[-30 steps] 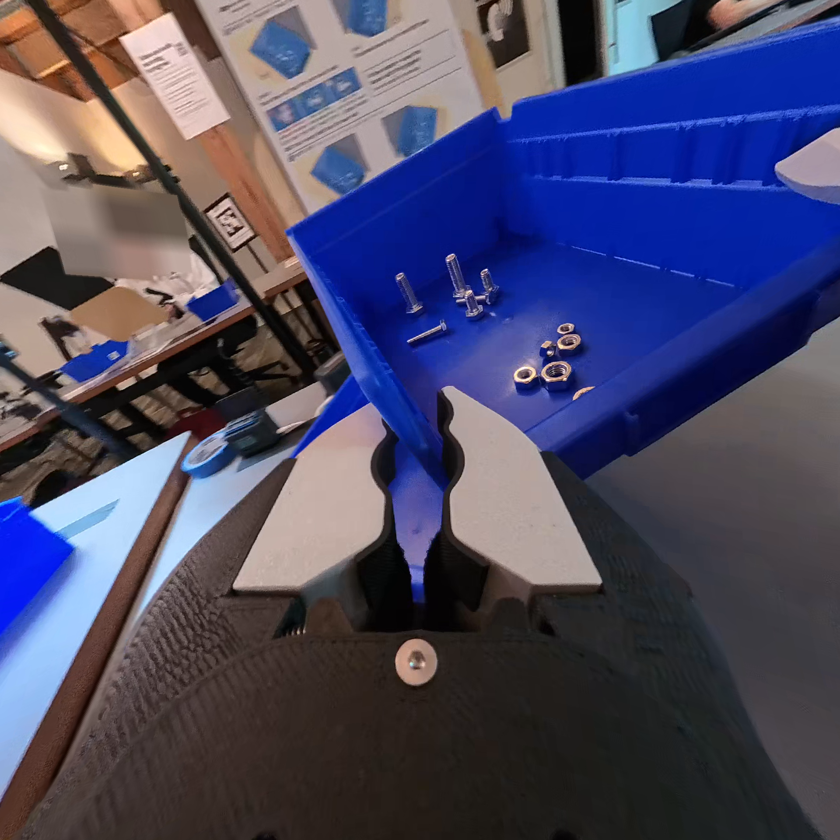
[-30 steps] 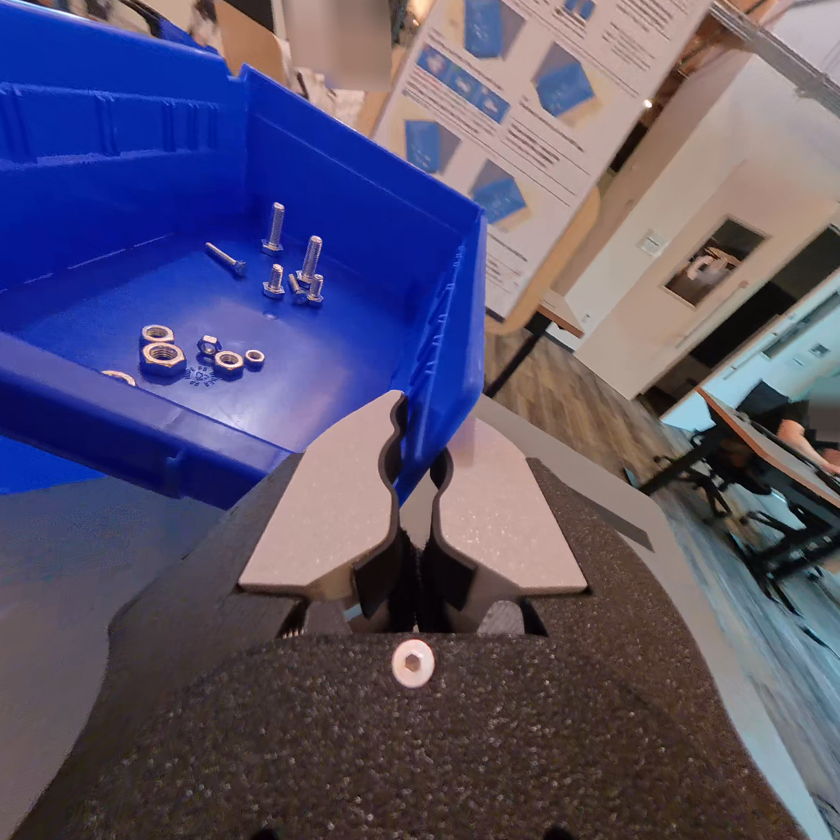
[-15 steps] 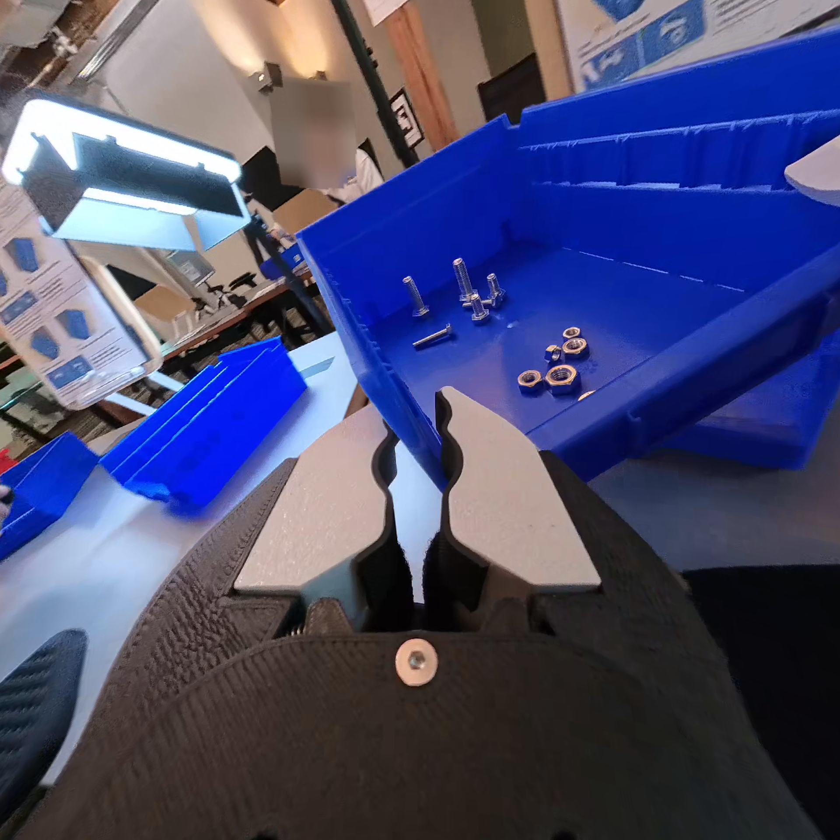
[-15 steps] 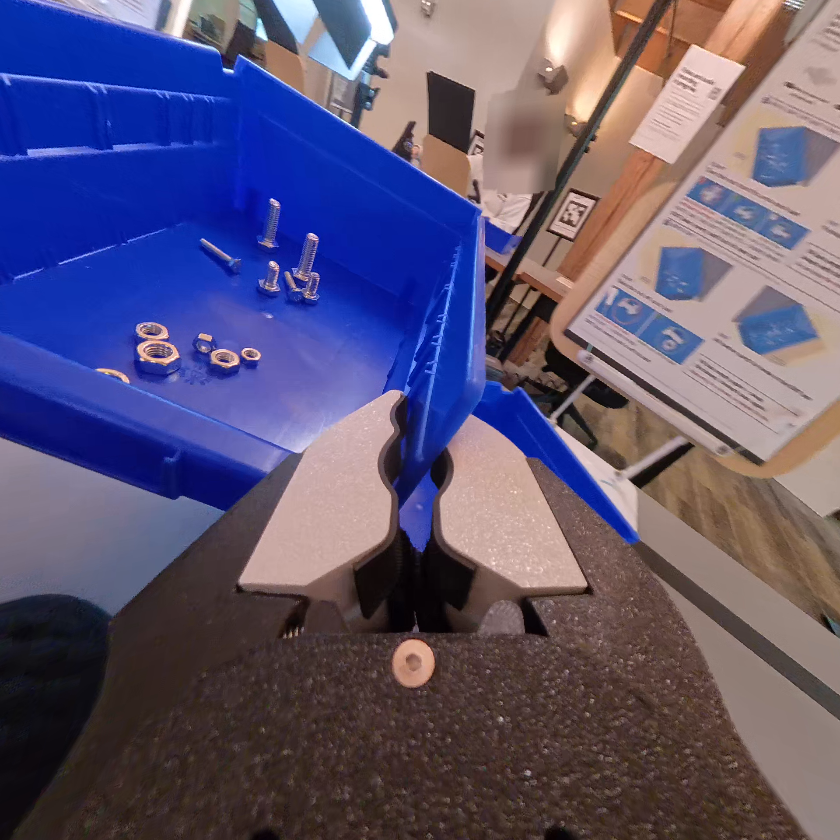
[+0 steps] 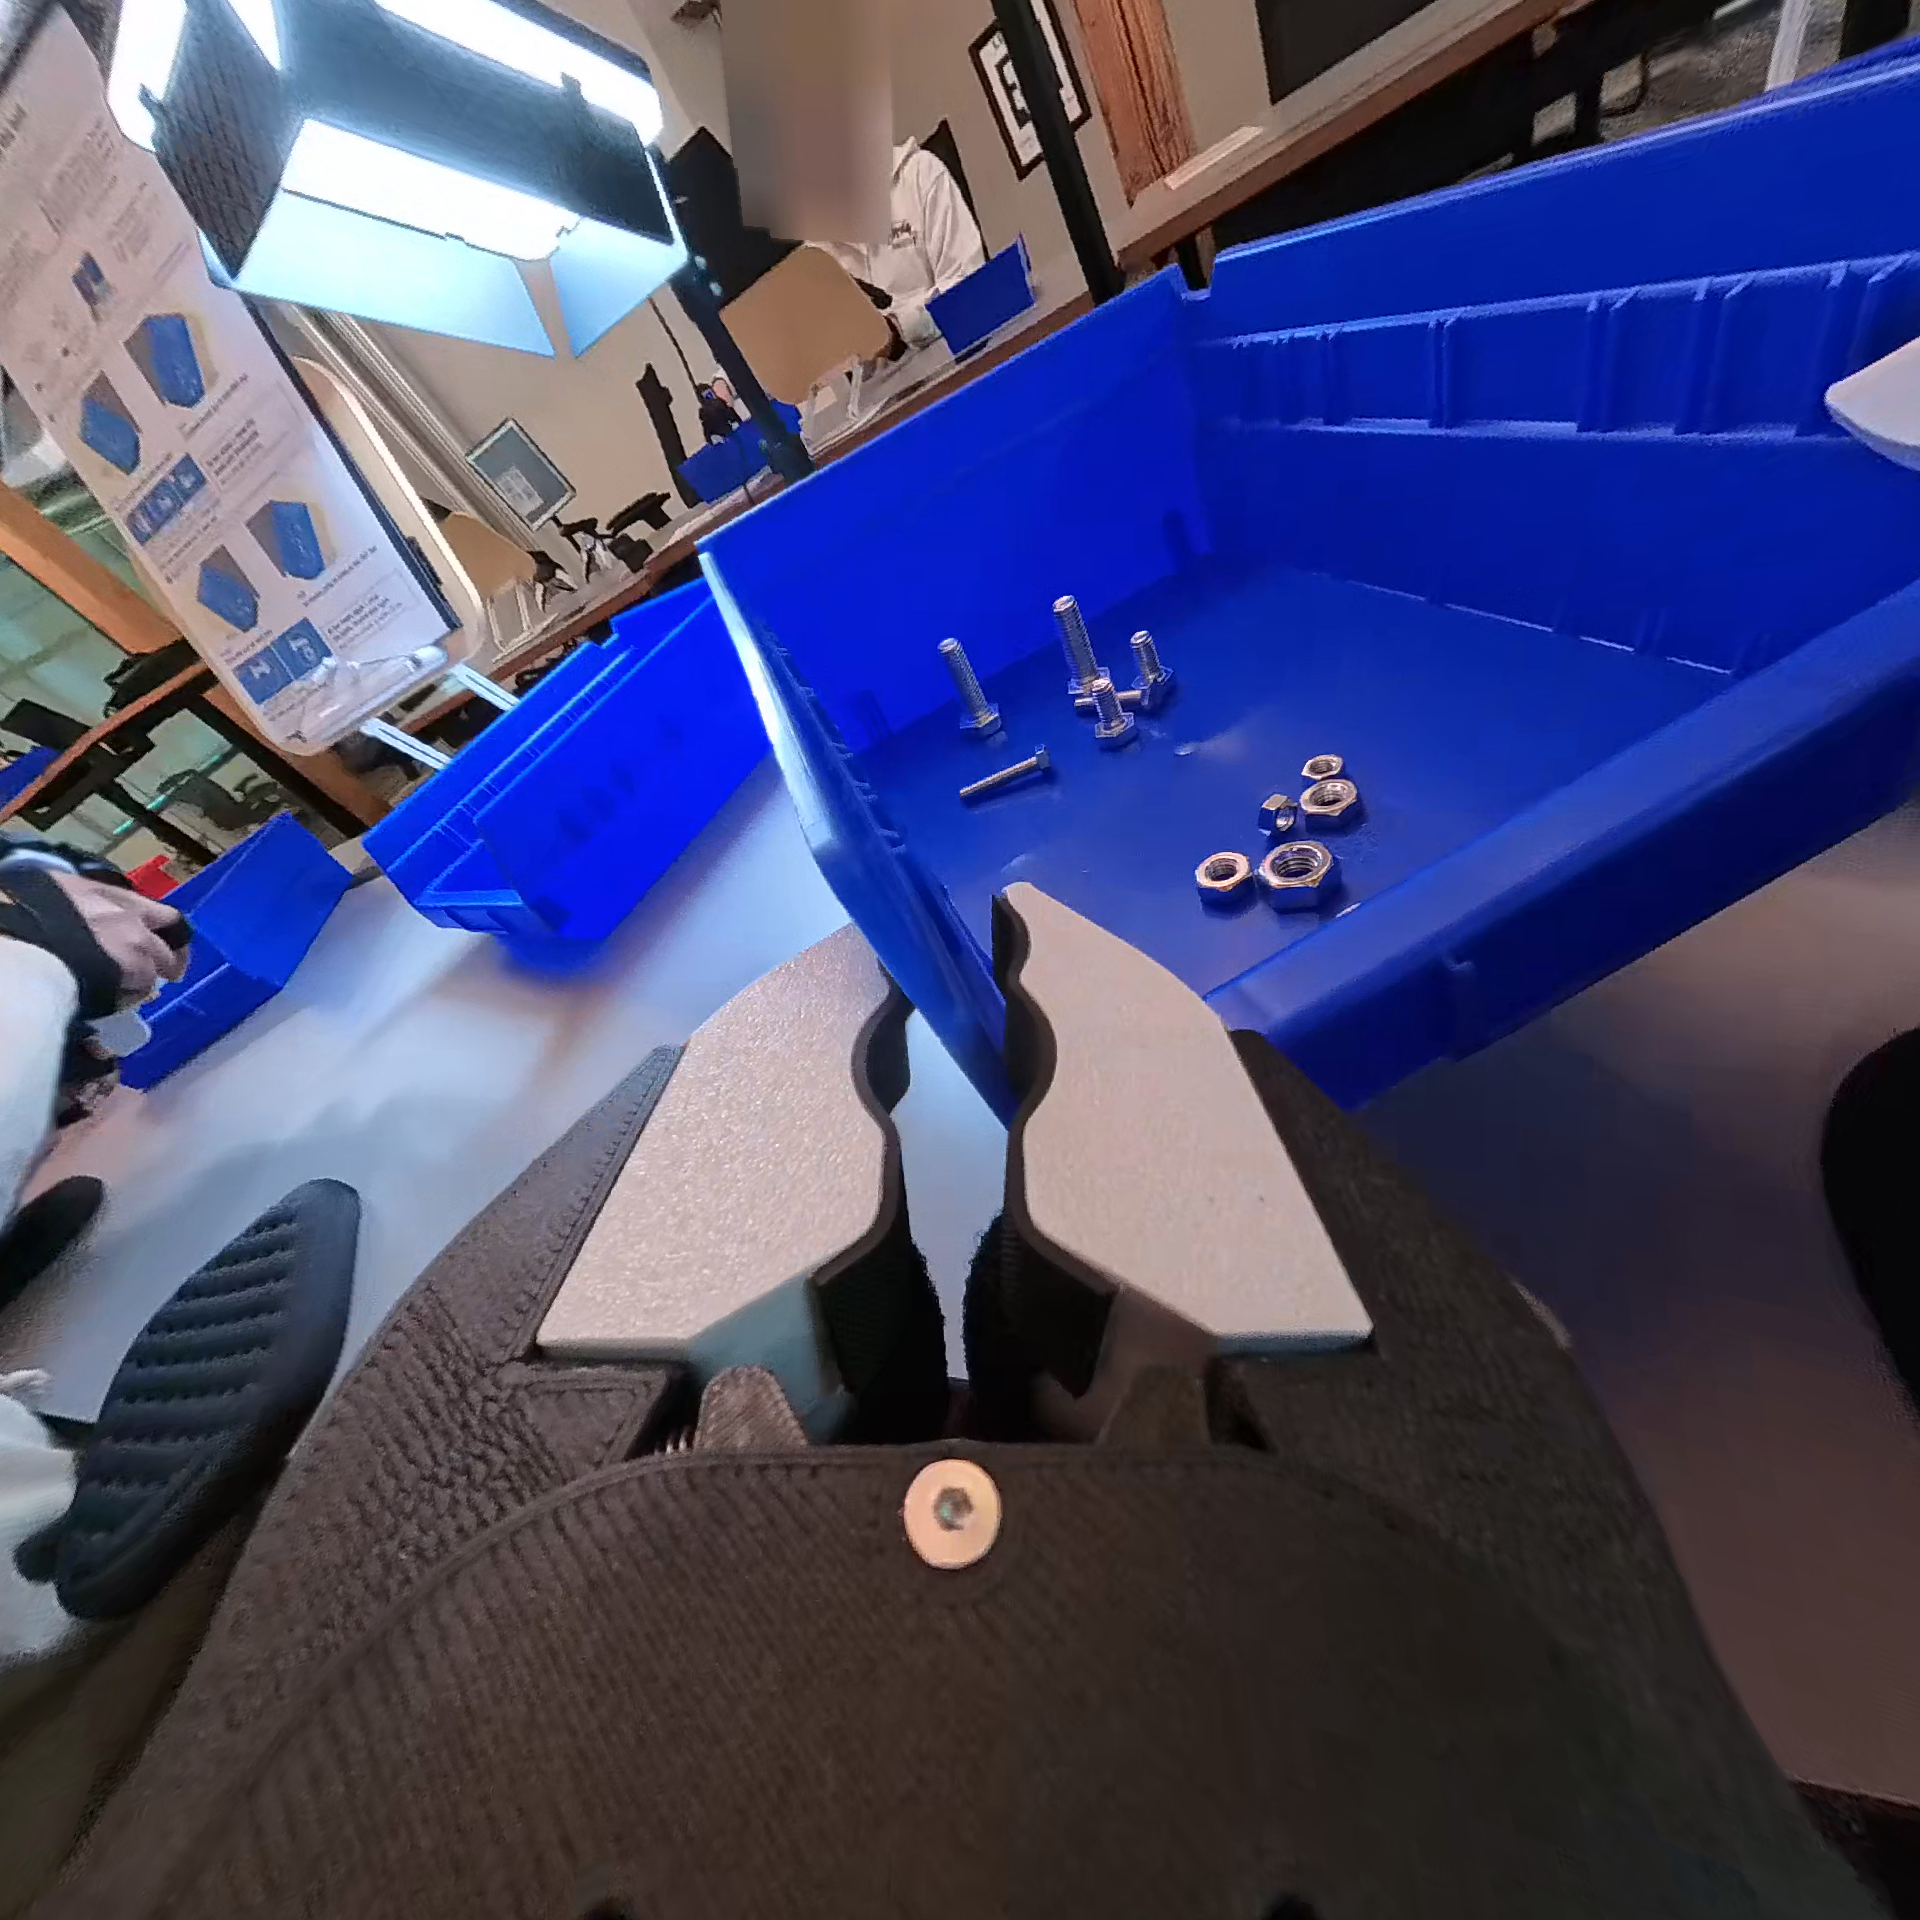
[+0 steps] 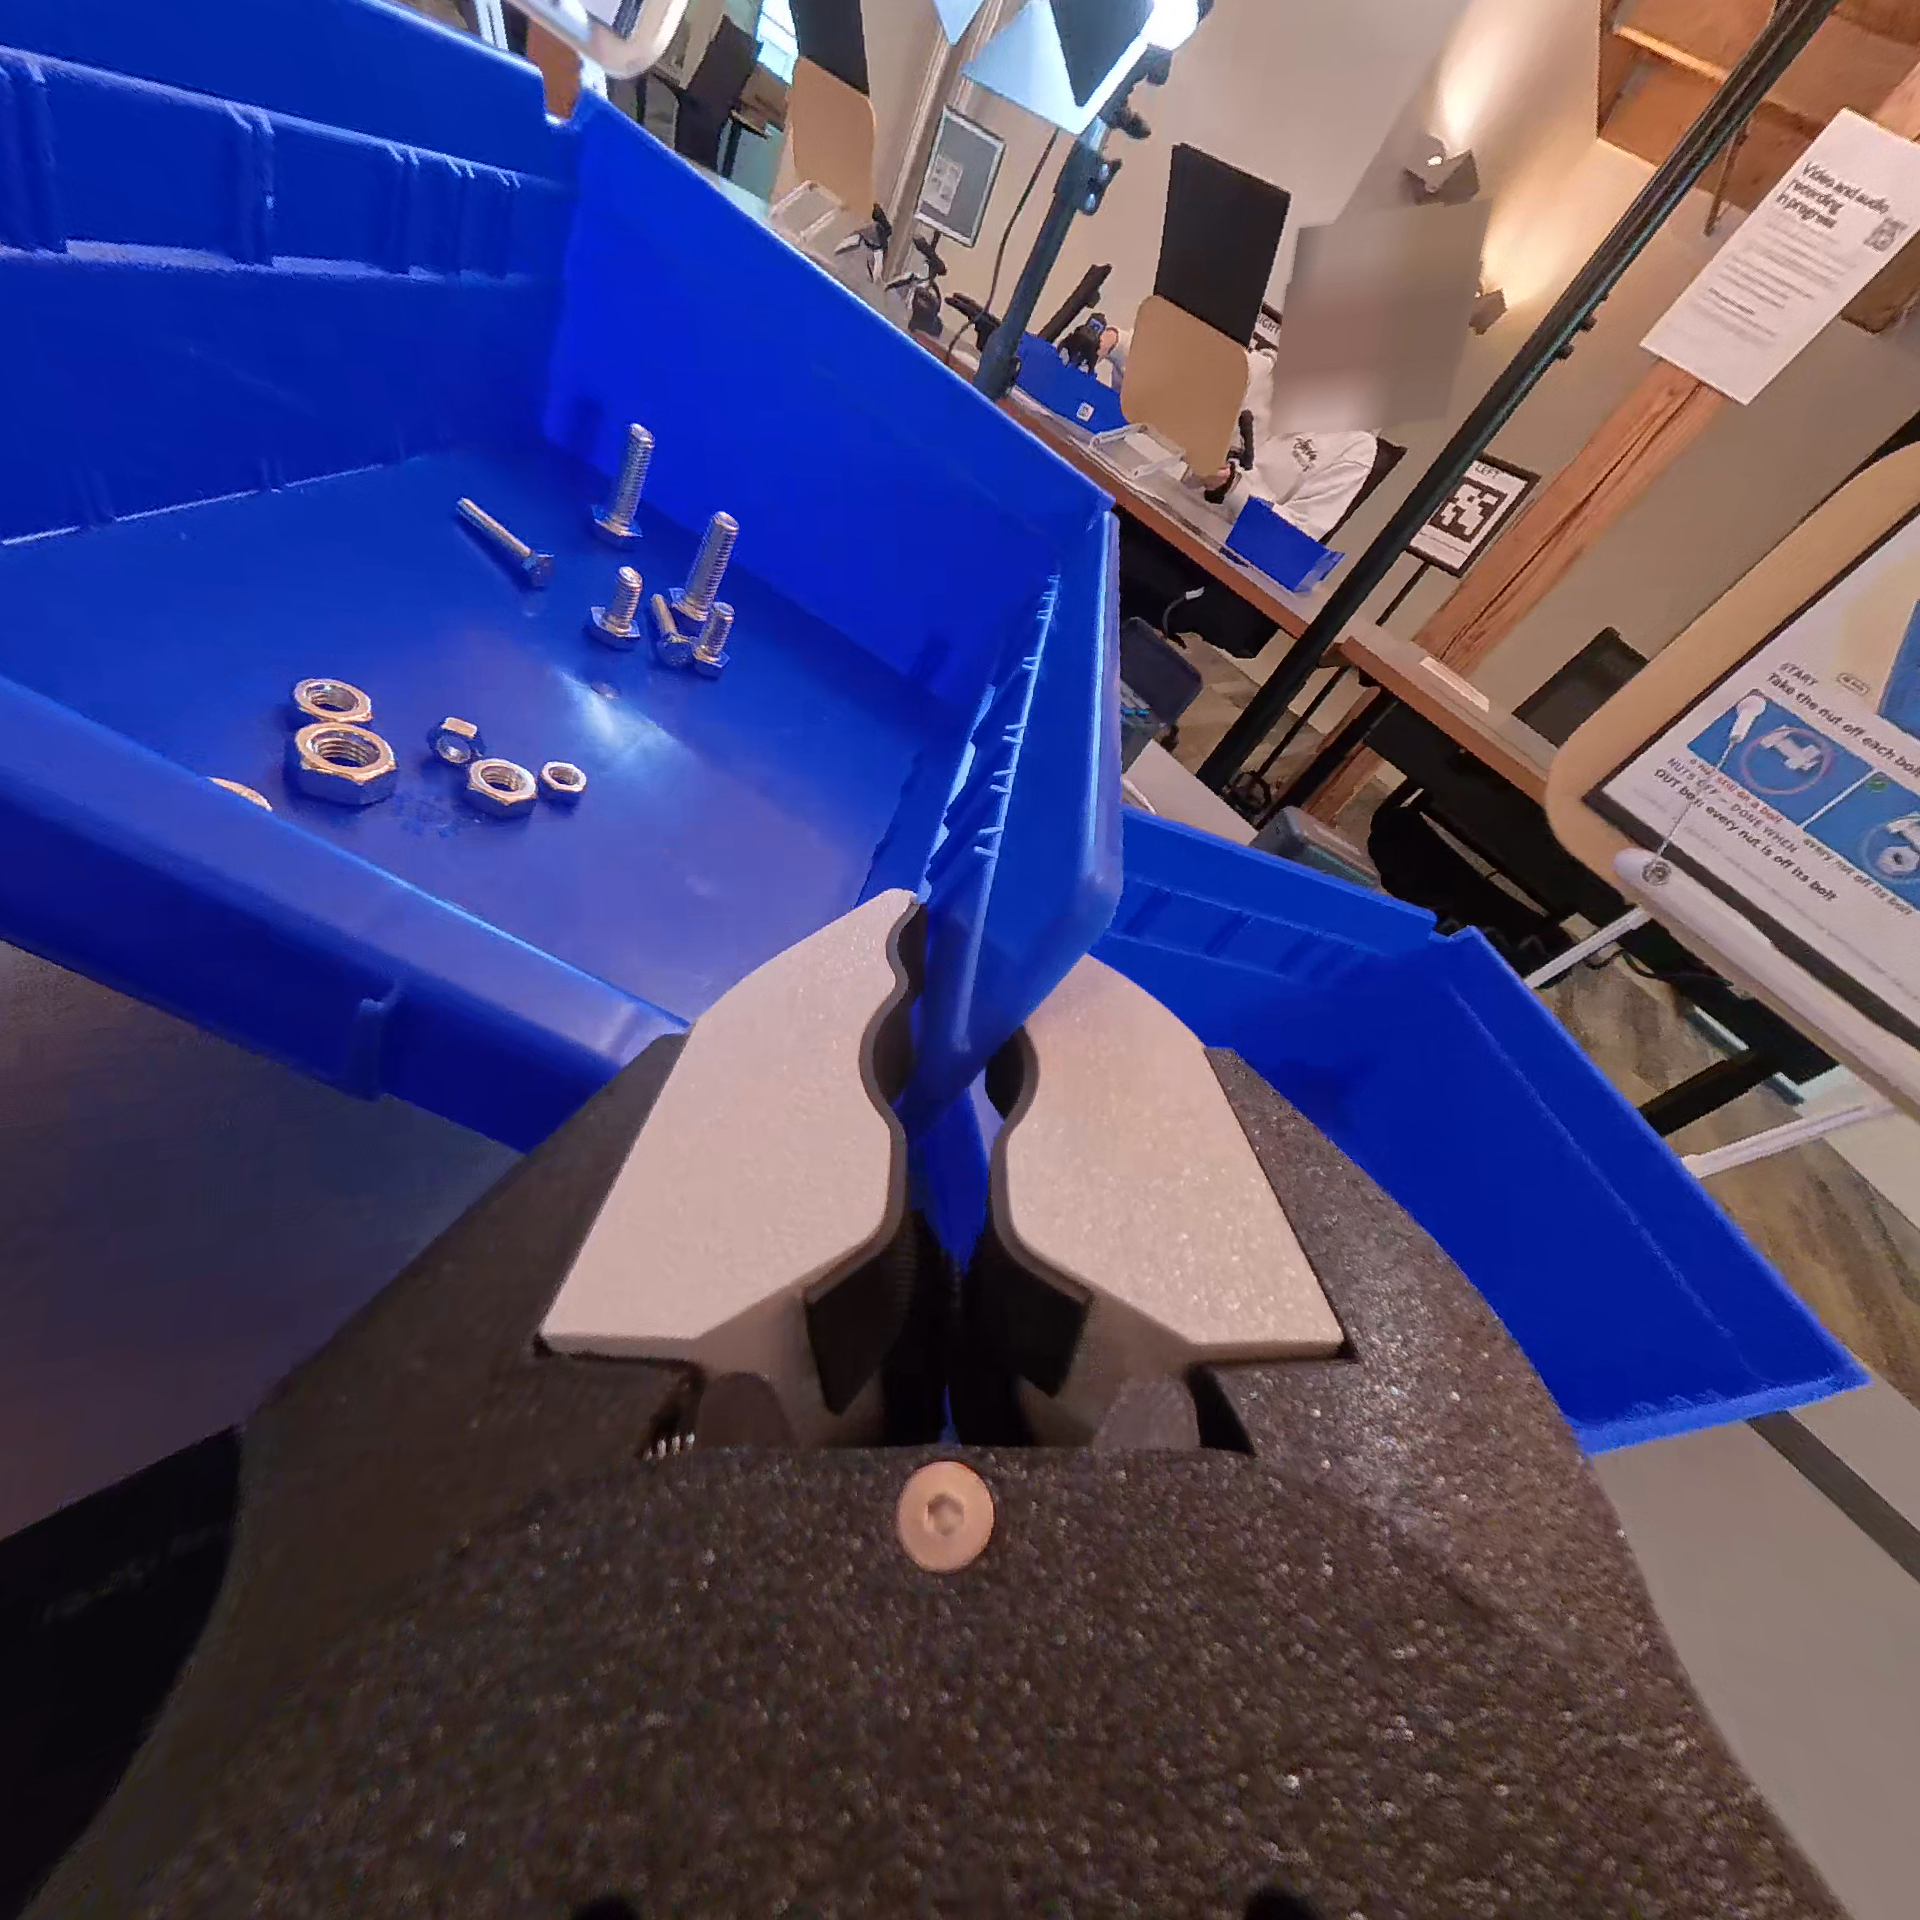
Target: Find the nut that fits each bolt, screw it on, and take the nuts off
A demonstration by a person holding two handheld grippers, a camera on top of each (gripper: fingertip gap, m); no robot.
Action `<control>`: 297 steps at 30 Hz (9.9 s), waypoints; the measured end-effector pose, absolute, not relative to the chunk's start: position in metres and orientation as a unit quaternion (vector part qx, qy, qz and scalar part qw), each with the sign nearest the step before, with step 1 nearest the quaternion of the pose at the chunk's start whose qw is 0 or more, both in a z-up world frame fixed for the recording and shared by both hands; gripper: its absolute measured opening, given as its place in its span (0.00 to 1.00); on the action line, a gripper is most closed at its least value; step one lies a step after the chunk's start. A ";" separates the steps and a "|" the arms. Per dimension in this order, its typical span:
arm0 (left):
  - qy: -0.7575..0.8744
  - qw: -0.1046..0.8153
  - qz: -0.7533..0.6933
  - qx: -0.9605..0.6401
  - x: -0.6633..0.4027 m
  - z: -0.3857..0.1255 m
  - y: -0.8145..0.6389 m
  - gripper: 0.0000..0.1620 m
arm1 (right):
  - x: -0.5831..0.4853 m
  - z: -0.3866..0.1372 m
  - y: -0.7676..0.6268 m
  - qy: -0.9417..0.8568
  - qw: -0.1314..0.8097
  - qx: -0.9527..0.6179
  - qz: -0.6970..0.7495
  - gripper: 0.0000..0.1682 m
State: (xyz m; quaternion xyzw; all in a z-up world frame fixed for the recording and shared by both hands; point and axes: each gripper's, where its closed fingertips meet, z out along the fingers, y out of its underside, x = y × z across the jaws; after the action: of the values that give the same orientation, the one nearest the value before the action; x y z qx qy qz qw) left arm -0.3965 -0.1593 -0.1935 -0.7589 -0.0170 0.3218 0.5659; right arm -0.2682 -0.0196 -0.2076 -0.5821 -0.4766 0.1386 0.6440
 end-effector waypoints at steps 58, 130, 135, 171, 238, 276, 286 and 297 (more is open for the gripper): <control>0.101 0.697 0.006 -0.710 -0.203 -0.191 -0.086 0.33 | 0.033 -0.264 0.101 -0.298 0.582 -0.756 0.023 0.40; 0.388 0.515 -0.097 -0.759 0.201 -0.287 0.098 0.28 | 0.388 -0.271 0.126 -0.248 0.631 -0.730 -0.087 0.08; 0.363 0.534 -0.152 -0.748 0.173 -0.264 0.077 0.53 | 0.399 -0.260 0.122 -0.222 0.625 -0.745 -0.074 0.52; 0.142 0.582 0.056 -0.799 -0.258 -0.269 -0.007 0.23 | 0.217 -0.274 0.101 -0.220 0.568 -0.787 -0.095 0.04; 0.155 0.426 -0.061 -0.889 -0.314 -0.217 0.092 0.06 | 0.145 -0.231 0.044 -0.295 0.688 -0.634 0.197 0.25; 0.415 0.366 -0.176 -0.814 -0.070 -0.265 -0.010 0.23 | 0.145 -0.230 0.043 -0.295 0.692 -0.628 0.200 0.24; 0.204 0.350 -0.006 -0.914 -0.293 -0.216 -0.001 0.31 | 0.143 -0.230 0.042 -0.301 0.693 -0.626 0.193 0.24; 0.125 0.114 -0.027 -0.985 -0.363 -0.326 -0.034 0.23 | 0.145 -0.229 0.043 -0.296 0.694 -0.626 0.196 0.24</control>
State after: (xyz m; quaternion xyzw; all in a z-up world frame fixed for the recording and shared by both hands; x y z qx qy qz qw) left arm -0.3632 -0.0344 -0.3262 -0.9852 0.1252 -0.0266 0.1141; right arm 0.1446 0.0425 -0.2293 -0.6261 -0.2962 0.1962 0.6941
